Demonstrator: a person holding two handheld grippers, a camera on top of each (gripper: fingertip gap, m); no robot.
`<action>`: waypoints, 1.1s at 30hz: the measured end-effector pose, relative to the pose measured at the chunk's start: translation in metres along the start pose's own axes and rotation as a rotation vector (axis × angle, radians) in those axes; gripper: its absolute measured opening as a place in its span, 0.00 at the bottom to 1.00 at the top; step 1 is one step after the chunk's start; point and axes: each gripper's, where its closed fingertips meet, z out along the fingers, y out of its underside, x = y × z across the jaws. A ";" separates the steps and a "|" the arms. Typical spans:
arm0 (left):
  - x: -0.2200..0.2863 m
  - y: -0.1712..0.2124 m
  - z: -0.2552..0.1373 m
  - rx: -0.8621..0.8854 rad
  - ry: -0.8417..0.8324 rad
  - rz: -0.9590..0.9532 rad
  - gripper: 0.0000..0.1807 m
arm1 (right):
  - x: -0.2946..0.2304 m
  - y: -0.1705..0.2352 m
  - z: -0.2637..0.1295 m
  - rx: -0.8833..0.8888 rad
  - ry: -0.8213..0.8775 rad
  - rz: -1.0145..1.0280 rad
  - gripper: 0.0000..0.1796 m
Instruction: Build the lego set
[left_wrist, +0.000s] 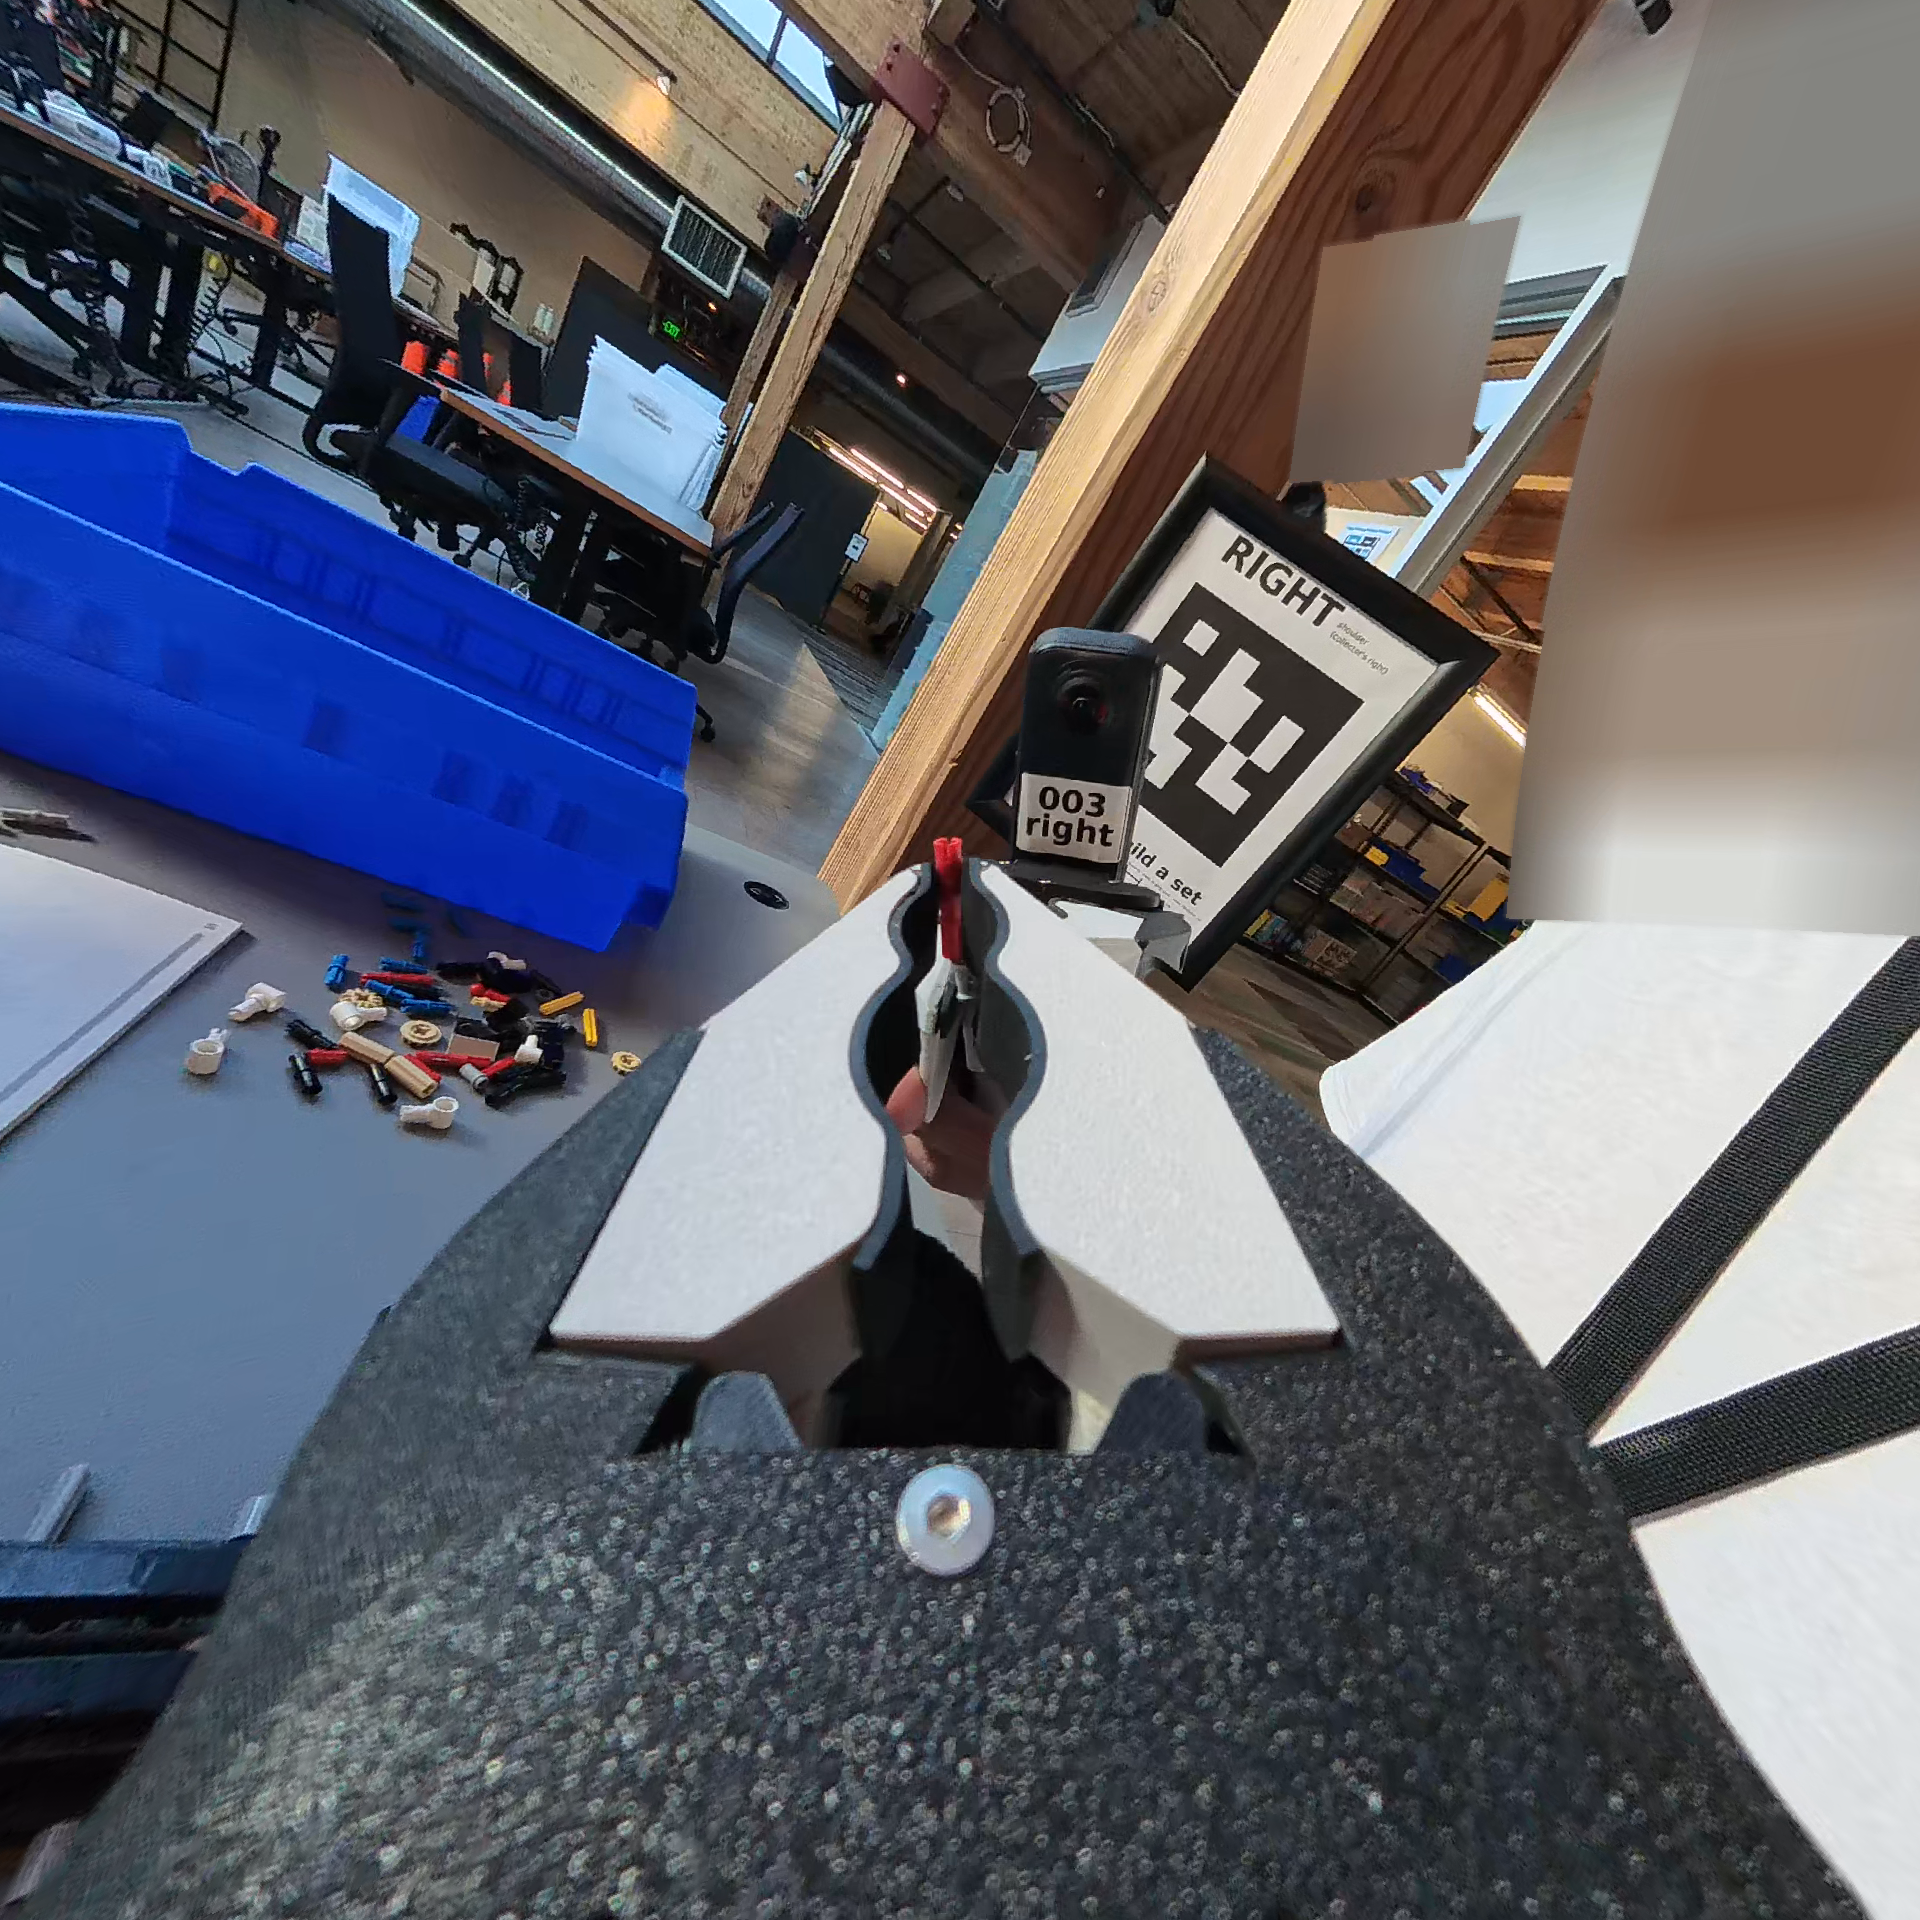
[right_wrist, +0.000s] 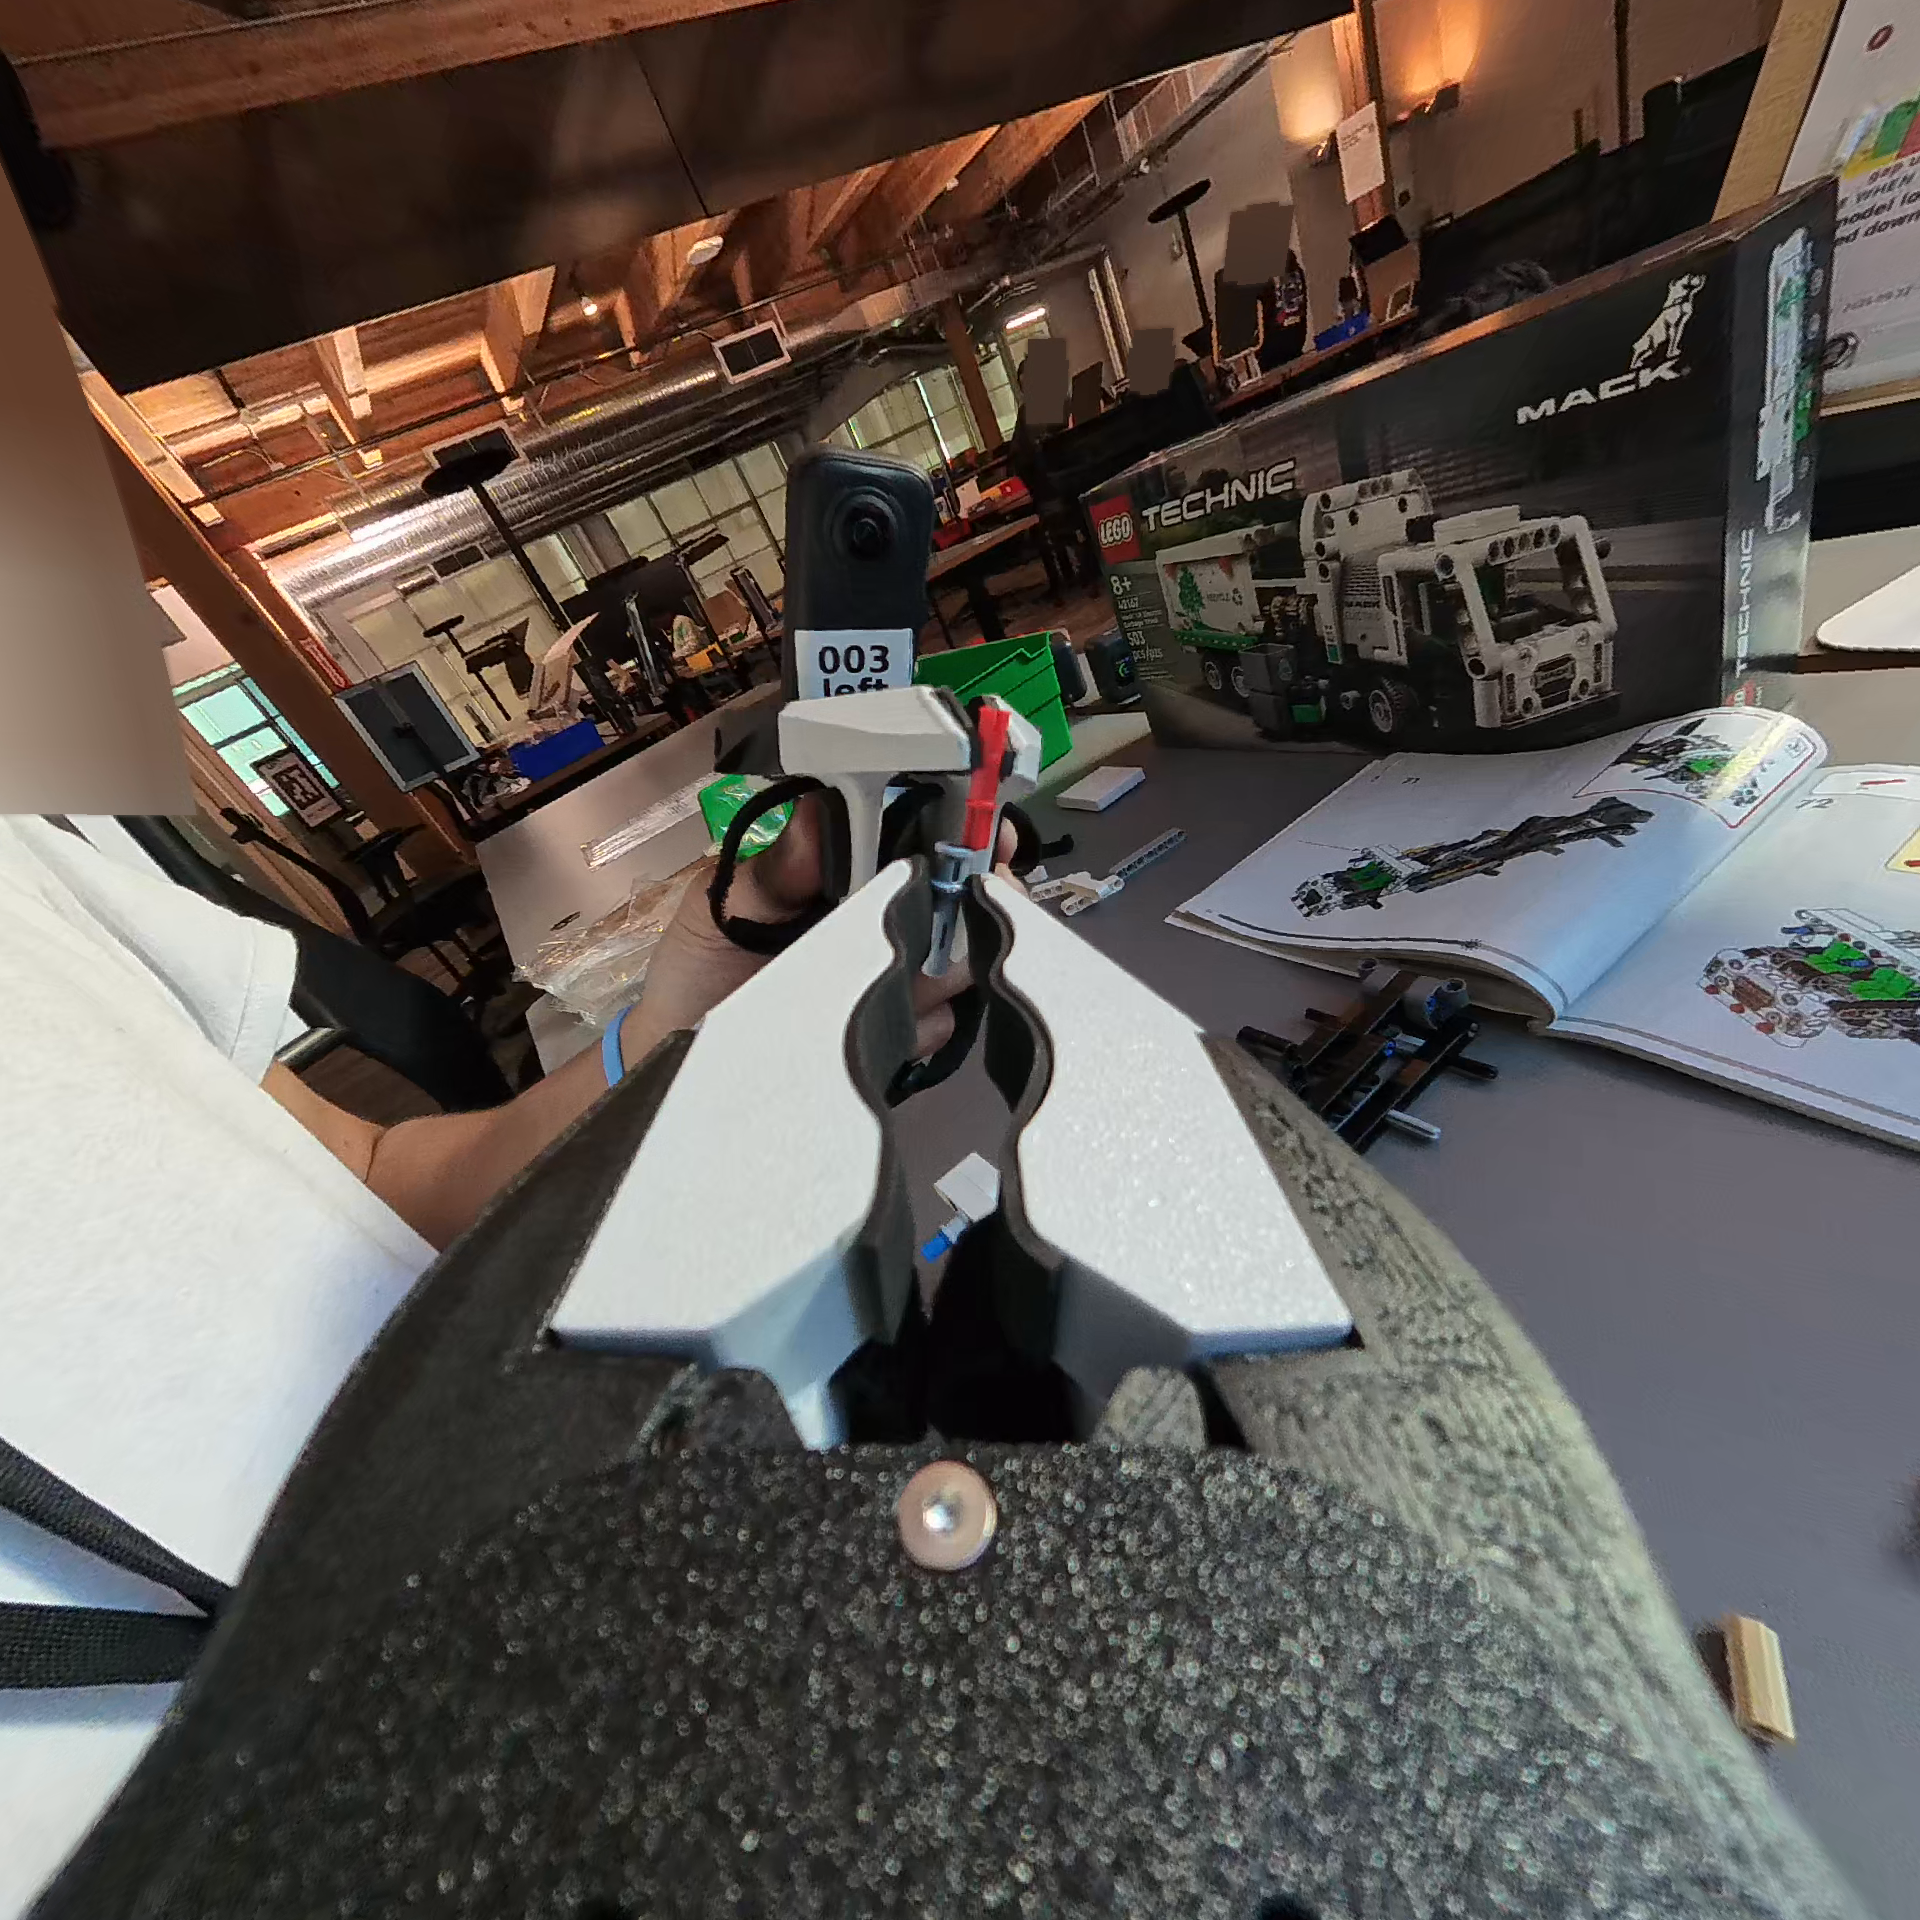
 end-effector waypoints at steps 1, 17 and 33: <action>0.000 0.000 0.000 -0.002 -0.003 0.003 0.00 | 0.000 0.000 0.000 0.002 0.003 -0.007 0.02; -0.001 0.000 0.000 -0.007 -0.034 0.030 0.00 | 0.003 0.000 0.000 -0.004 -0.011 0.007 0.02; -0.001 0.009 0.005 -0.056 -0.065 0.015 0.00 | 0.000 0.002 -0.003 0.031 -0.100 0.131 0.02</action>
